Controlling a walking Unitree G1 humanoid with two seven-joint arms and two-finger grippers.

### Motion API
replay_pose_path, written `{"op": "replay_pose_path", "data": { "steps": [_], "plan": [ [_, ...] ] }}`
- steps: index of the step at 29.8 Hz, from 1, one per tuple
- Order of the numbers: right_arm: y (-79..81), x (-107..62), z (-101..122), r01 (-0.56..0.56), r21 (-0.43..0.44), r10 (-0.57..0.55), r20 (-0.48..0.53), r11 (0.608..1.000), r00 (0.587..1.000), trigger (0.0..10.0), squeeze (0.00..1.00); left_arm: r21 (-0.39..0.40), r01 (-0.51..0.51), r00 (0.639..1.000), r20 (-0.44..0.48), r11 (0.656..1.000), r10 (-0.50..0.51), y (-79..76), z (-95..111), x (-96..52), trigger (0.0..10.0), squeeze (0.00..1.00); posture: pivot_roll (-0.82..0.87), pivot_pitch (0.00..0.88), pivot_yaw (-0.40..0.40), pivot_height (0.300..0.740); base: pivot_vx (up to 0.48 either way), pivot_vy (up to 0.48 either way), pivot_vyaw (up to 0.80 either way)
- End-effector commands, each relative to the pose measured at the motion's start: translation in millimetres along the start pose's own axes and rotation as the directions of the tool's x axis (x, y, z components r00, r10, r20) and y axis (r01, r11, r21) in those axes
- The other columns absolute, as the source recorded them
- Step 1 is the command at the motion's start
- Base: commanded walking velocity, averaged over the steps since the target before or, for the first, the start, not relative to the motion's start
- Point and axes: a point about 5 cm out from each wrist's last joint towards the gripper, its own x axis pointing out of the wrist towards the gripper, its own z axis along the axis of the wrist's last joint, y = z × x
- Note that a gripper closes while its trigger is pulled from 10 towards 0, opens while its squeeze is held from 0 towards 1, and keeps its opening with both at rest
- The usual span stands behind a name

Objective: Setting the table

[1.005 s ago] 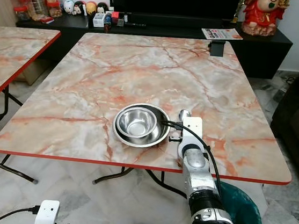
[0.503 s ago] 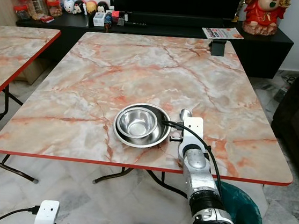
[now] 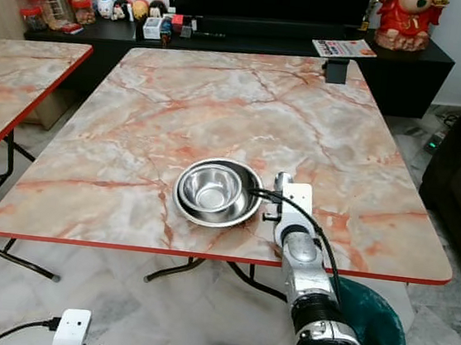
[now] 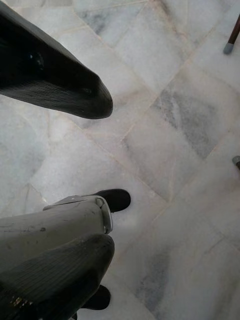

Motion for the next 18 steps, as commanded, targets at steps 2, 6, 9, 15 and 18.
{"op": "replay_pose_path", "data": {
  "steps": [2,6,9,15,18],
  "plan": [
    [4.8,1.4,2.7,-0.014,0.009,0.014,0.003,1.000,1.000,10.0,1.00,0.001,-0.012,1.000,-0.011,1.000,0.012,4.6,-3.1,-0.8,10.0,0.00,0.00,0.031,0.085,0.740,0.000,0.000,0.00],
    [5.1,1.6,3.6,-0.015,0.008,0.015,0.007,1.000,1.000,10.0,1.00,0.002,-0.012,1.000,-0.012,1.000,0.012,4.6,-3.0,-0.8,10.0,0.00,0.00,0.031,0.085,0.740,0.000,0.000,0.00],
    [5.5,1.6,6.7,-0.013,0.011,0.013,0.029,1.000,0.999,10.0,0.98,0.002,-0.013,1.000,-0.013,1.000,0.013,4.6,-3.1,-0.8,10.0,0.00,0.00,0.029,0.085,0.740,0.000,0.000,0.00],
    [6.5,0.8,29.2,-0.030,0.037,0.023,0.173,0.999,0.985,10.0,0.00,0.005,-0.011,1.000,-0.013,1.000,0.011,4.3,-2.5,-0.6,10.0,0.00,-0.01,0.028,0.086,0.740,0.000,0.000,0.00],
    [6.4,0.3,33.6,-0.033,0.045,0.024,0.202,0.998,0.979,10.0,0.00,0.005,-0.010,1.000,-0.013,1.000,0.010,4.0,-2.2,-0.5,10.0,0.00,-0.01,0.027,0.085,0.740,0.000,0.000,0.00]
  ]
}}
